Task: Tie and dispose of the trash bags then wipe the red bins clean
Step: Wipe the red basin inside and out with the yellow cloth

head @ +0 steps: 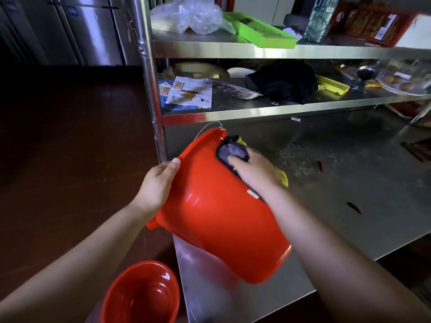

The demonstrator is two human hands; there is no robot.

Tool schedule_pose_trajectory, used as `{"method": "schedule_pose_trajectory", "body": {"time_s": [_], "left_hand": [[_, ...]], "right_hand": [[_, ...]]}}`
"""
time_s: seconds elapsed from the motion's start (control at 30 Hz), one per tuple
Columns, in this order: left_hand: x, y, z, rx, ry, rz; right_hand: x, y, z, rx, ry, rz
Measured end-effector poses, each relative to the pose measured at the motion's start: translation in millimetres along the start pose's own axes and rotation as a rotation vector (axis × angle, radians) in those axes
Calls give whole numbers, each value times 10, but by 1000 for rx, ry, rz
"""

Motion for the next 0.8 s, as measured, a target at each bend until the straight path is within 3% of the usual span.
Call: {"method": "schedule_pose_trajectory", "body": {"time_s": [0.13,0.27,0.37,0.53,0.6,0.67,0.8], "left_hand": [[-115,65,76,22,13,-2],[-120,58,25,21,-10,-1],[-108,30,8,-30,-16,10],[-101,27,-23,-51,5,27],[-99,36,-12,-75,17,23],[-101,26,5,-114,32,43],[-174,51,60,-127,11,42]], "right_hand": [[521,439,-521,413,-306,128],[612,417,-467,455,-399,94],[504,77,-180,359,-337,101],[499,-553,816,18,115,120],[582,-594,980,-50,198,126],[641,-595,901,33,191,183],[752,-311,249,346,-69,277]]}}
Point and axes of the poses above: each hand's wrist, its own x-axis away from the middle knuckle, its own y-axis out of the palm, z = x × y, the point moved 9 cm from there along -x, towards the middle knuckle, and after that the axes turned 12 degrees about -x, right-handed, at the moved point
